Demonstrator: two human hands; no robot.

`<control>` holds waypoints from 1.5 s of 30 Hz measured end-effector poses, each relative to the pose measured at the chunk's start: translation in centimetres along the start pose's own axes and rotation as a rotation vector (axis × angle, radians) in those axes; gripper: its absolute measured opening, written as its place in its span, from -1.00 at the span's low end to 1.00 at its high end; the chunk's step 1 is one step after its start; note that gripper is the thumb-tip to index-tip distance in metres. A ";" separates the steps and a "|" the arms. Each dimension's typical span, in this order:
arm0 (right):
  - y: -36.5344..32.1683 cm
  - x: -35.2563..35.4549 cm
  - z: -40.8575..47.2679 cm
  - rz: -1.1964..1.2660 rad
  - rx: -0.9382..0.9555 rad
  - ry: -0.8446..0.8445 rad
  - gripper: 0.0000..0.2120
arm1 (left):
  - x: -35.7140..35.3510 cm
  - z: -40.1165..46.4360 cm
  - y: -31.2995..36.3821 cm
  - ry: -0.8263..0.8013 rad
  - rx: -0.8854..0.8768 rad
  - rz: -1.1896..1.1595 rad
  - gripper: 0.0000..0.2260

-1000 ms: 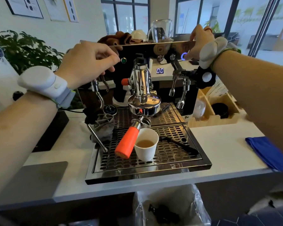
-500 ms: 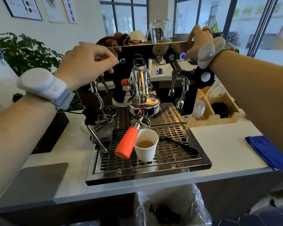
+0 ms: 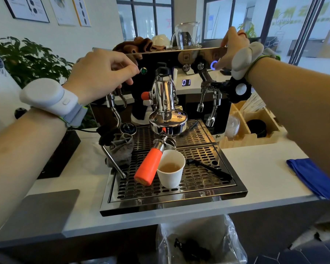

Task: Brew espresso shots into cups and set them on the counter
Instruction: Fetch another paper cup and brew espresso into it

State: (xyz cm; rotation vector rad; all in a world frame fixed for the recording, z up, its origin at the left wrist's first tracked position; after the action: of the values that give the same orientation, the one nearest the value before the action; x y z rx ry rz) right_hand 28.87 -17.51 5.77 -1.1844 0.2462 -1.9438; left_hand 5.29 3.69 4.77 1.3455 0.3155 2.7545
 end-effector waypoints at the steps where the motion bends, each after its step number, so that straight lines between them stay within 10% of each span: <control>1: 0.0 0.1 0.0 -0.012 -0.015 0.018 -0.65 | 0.0 0.0 0.0 0.000 -0.001 0.000 -0.75; 7: 0.1 -0.1 -0.4 0.025 0.060 -0.081 -0.57 | 0.0 0.0 -0.1 0.007 -0.007 -0.009 -0.75; 12: 0.1 0.3 -0.2 0.012 -0.077 0.046 -0.87 | 0.0 0.0 -0.1 0.011 -0.017 -0.004 -0.78; 23: -0.2 -0.2 -0.4 -0.053 0.034 -0.081 -0.41 | 0.0 0.1 -0.4 0.022 -0.011 0.034 -0.84; 45: -0.9 0.3 -0.2 -0.117 -0.038 0.003 -0.58 | 0.1 0.1 -0.3 0.019 -0.008 0.045 -0.82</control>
State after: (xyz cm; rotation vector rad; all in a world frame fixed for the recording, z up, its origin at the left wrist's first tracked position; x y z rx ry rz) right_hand 28.17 -17.22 6.33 -1.2451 0.2199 -2.0503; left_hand 5.31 3.97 4.83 1.3409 0.2781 2.8035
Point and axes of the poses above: each hand's wrist, its own z-axis towards the middle knuckle, its own x-axis out of the back of the hand, y = z × x, the point moved 8 cm from there along z, towards the middle knuckle, and after that the axes turned 9 degrees about z, right-handed, at the moved point
